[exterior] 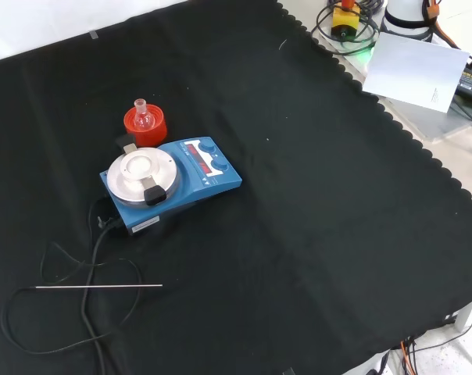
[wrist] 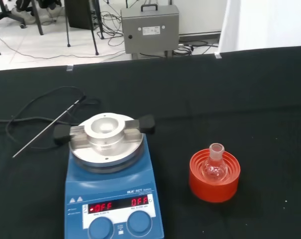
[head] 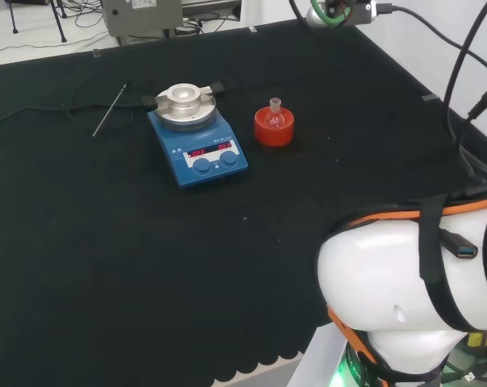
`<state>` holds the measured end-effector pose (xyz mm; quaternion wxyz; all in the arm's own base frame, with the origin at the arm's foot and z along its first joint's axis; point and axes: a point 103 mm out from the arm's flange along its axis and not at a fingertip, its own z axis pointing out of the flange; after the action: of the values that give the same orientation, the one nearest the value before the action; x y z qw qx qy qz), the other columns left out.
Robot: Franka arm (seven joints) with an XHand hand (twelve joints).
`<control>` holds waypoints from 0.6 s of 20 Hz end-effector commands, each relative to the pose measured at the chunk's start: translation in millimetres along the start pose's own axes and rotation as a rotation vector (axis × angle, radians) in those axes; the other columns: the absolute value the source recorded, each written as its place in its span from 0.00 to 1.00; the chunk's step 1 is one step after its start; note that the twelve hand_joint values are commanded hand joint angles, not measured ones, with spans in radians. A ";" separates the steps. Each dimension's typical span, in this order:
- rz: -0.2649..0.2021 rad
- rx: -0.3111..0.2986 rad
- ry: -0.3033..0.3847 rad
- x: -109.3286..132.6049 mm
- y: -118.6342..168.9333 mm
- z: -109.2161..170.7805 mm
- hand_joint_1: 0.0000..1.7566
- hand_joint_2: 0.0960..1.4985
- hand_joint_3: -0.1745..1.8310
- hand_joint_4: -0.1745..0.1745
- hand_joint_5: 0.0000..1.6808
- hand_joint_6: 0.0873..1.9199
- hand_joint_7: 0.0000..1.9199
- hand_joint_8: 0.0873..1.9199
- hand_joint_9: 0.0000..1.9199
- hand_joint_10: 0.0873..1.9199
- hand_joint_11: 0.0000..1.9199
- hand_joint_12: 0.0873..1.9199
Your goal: Pick up the round-bottom flask.
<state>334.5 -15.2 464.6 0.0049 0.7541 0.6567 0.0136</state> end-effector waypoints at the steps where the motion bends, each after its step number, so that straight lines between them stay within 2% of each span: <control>1: 0.054 0.024 0.027 -13.9 59.5 61.8 0.13 0.90 0.06 0.39 0.16 0.00 0.03 0.18 0.09 0.30 0.00 0.60; 7: 0.046 0.051 0.084 -11.6 109.7 96.9 0.14 0.90 0.06 0.38 0.16 0.00 0.03 0.19 0.09 0.31 0.00 0.61; 12: 0.049 0.083 0.087 -13.0 141.2 133.5 0.15 0.88 0.05 0.36 0.17 0.00 0.04 0.21 0.10 0.32 0.00 0.63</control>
<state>417.8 -32.3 376.9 -0.0437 0.7640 0.6437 0.0014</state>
